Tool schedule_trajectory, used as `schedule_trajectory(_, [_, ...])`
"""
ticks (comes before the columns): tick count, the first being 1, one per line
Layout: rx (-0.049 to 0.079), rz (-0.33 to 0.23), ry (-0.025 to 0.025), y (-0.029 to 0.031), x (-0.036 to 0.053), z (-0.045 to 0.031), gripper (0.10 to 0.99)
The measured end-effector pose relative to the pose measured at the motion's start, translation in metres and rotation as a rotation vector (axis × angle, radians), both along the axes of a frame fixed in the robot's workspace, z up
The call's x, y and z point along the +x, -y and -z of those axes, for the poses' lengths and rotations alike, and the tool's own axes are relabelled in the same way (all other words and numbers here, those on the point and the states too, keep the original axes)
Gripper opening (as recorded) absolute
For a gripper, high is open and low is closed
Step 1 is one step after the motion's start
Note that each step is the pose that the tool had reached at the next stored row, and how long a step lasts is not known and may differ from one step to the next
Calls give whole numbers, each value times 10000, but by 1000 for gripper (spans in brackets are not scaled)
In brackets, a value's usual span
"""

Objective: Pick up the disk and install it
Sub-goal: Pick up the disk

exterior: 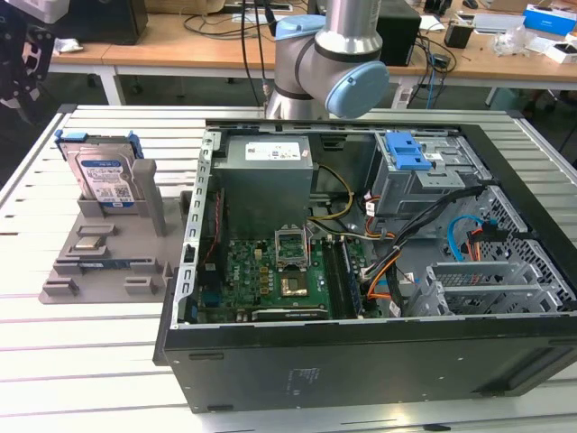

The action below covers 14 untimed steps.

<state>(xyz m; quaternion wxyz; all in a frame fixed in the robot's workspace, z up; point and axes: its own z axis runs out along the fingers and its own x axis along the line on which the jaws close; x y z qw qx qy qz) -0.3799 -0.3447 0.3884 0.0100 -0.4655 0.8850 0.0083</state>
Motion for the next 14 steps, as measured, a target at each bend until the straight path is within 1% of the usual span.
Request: schedule_trajectory(14, [0,-1155,0,0,0,0,106])
